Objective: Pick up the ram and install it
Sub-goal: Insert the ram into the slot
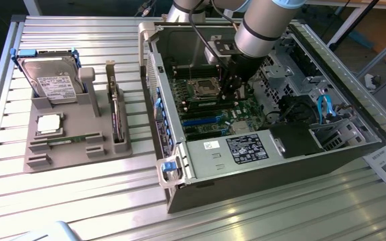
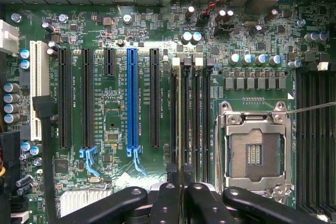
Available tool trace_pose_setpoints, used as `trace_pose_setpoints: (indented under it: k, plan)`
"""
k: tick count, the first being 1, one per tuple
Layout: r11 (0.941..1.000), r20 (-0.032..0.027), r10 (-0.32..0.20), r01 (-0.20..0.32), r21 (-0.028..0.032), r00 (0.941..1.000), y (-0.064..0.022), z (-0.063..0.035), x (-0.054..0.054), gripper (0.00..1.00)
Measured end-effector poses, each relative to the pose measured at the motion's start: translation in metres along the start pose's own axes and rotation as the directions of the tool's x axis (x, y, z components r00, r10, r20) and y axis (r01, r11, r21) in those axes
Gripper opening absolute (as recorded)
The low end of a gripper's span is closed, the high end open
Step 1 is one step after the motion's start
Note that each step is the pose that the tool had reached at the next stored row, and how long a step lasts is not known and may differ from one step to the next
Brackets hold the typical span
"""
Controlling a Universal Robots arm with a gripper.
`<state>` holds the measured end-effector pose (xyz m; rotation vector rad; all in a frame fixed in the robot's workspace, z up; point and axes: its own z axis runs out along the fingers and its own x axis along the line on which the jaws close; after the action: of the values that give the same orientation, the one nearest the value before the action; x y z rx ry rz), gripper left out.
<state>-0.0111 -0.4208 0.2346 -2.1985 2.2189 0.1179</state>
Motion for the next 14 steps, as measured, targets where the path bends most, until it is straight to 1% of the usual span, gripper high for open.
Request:
trace_pose_setpoints:
  k: [5,7,14]
  plan:
    - [1.0,0.0013,0.0,0.0,0.0005,1.0,0.0,-0.0015,-0.0002,0.12]
    - [1.0,0.0002,0.0,0.0,0.0001,1.0,0.0001,-0.0031,-0.0002,0.12]
    - [1.0,0.0,0.0,0.0,0.0,1.0,0.0002,-0.0051,-0.0003,0.12]
